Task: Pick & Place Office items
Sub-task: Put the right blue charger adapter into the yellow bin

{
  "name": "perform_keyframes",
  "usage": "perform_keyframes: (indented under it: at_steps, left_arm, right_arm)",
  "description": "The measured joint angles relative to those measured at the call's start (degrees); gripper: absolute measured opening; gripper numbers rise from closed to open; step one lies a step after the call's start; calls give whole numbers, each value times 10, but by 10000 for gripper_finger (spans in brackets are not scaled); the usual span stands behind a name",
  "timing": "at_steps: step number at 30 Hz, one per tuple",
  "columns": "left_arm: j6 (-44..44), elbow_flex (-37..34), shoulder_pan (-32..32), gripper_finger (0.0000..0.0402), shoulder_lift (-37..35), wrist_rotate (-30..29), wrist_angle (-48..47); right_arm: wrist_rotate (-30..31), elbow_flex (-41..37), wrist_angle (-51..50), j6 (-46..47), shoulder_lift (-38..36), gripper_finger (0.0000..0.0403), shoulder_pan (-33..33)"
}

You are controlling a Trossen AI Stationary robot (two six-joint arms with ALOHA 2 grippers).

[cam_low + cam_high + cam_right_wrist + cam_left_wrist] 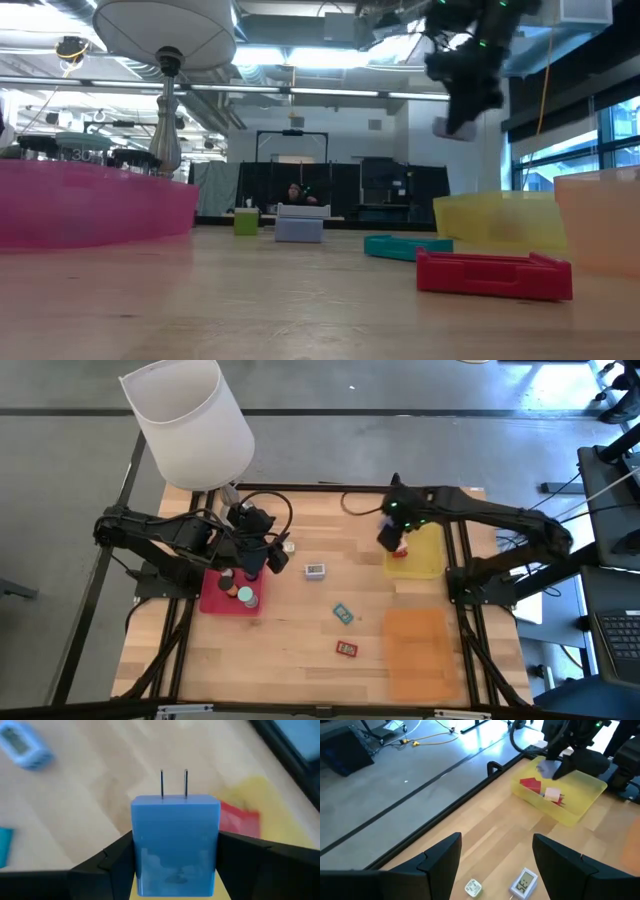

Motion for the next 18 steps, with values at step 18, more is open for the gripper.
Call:
perform_keyframes:
  at_steps: [18]
  left_arm:
    - [-14,0,16,242,0,-9,0]
  right_arm:
    - [6,-260,88,97,-71,223,-151]
